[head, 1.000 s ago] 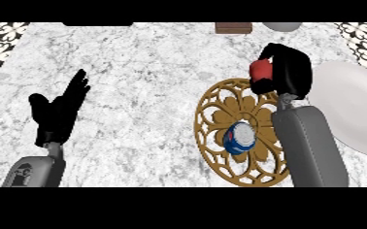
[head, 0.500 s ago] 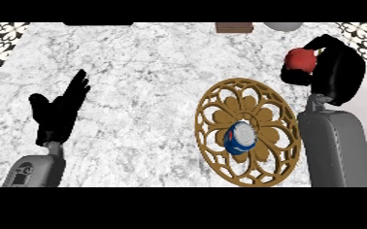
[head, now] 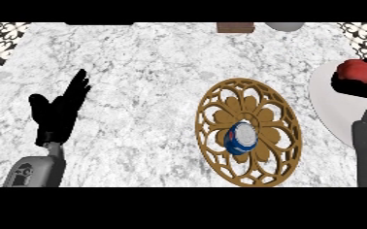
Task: Pick the bell pepper from the placemat and place it in the plate
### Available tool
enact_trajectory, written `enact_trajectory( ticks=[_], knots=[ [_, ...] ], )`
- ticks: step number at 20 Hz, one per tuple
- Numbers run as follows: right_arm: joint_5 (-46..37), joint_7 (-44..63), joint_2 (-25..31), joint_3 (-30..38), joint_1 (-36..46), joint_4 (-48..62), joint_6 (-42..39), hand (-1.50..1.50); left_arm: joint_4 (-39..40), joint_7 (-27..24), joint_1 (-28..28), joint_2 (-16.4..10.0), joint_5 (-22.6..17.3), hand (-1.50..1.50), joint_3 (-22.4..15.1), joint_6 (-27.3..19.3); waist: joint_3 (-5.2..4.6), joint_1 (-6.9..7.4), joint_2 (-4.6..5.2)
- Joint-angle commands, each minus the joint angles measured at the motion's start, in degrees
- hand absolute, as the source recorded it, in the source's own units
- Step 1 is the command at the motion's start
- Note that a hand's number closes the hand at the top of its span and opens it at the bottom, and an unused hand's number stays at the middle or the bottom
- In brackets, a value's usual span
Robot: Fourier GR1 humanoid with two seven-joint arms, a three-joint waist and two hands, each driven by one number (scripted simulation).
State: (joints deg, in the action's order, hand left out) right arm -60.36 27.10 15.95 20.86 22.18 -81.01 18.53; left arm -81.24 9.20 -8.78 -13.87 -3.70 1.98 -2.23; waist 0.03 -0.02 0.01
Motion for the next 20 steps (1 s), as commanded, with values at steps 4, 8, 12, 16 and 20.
enact_trajectory(
  ticks=[4,8,12,16,20],
  knots=[
    [5.4,-6.6,7.4,4.6,-1.9,10.5,-1.3,1.50,-0.9,0.5,0.5,1.3,0.4,0.00,0.3,0.0,-0.01,0.18,0.02],
    [11.7,-12.8,11.0,6.9,-2.4,18.2,-7.4,1.50,-2.1,2.1,0.2,0.4,0.3,0.00,0.6,0.4,0.02,0.34,0.02],
    [19.3,-19.5,11.3,10.8,-2.4,26.5,-9.4,-1.50,0.5,-1.3,0.4,0.7,0.7,0.00,1.5,0.4,0.03,0.37,0.14],
    [21.4,-27.1,13.1,10.3,-0.3,29.0,-7.5,-1.50,2.7,-0.4,-2.3,-0.9,0.3,0.00,3.4,1.9,-0.01,0.19,0.08],
    [24.3,-34.6,11.7,11.7,-2.1,22.7,-3.0,-1.50,-2.3,2.3,1.0,1.5,0.5,0.00,0.9,0.9,0.00,-0.02,-0.19]
  ],
)
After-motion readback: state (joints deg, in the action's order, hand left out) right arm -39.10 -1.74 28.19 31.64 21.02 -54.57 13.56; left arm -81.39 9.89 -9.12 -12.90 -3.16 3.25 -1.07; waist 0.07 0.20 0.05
